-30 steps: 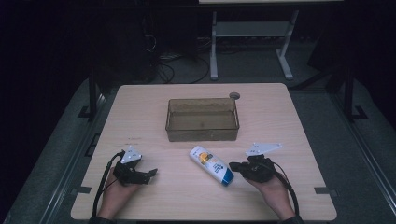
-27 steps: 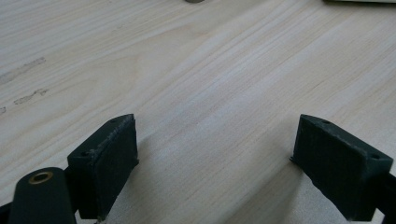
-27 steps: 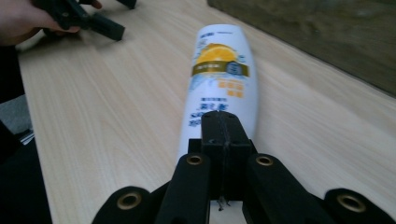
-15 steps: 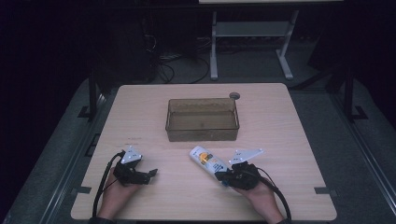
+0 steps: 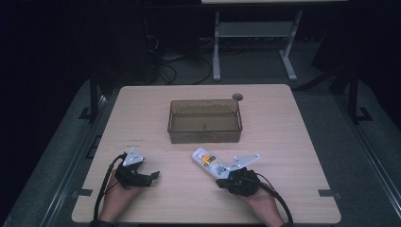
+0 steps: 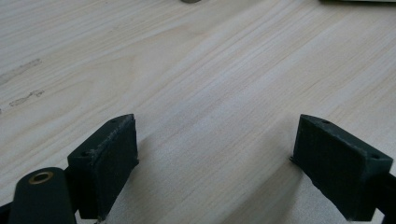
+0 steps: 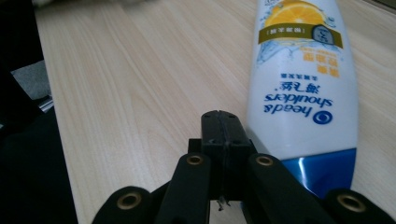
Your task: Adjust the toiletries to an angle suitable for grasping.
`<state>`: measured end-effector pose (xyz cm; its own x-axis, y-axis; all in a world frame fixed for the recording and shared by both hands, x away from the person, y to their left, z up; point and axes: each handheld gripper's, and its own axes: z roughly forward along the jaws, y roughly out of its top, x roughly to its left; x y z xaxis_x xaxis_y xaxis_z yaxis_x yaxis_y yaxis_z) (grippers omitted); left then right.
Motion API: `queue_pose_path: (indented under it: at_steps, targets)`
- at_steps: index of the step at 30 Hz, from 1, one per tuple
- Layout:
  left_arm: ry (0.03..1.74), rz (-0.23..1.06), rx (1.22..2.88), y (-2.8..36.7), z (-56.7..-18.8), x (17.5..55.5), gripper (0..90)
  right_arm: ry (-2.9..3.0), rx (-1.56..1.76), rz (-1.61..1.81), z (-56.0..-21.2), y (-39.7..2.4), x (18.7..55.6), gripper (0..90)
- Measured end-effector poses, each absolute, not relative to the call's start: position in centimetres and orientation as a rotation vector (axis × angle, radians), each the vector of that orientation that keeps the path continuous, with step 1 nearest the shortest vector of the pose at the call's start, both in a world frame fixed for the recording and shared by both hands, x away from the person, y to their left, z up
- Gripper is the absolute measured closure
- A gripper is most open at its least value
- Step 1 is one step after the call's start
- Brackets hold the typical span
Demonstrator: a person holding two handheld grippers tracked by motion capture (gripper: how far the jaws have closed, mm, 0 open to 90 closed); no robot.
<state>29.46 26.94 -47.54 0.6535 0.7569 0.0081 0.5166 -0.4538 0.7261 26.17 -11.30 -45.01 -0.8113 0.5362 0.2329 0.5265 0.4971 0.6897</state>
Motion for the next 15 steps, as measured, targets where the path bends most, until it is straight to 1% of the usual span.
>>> queue_pose_path:
  at_steps: [15]
  targets:
    - [0.981, 0.433, 2.158, 26.9, -47.5, 29.4, 12.6, 2.662, 1.033, 1.204, -45.3, -13.1, 27.1, 89.4]
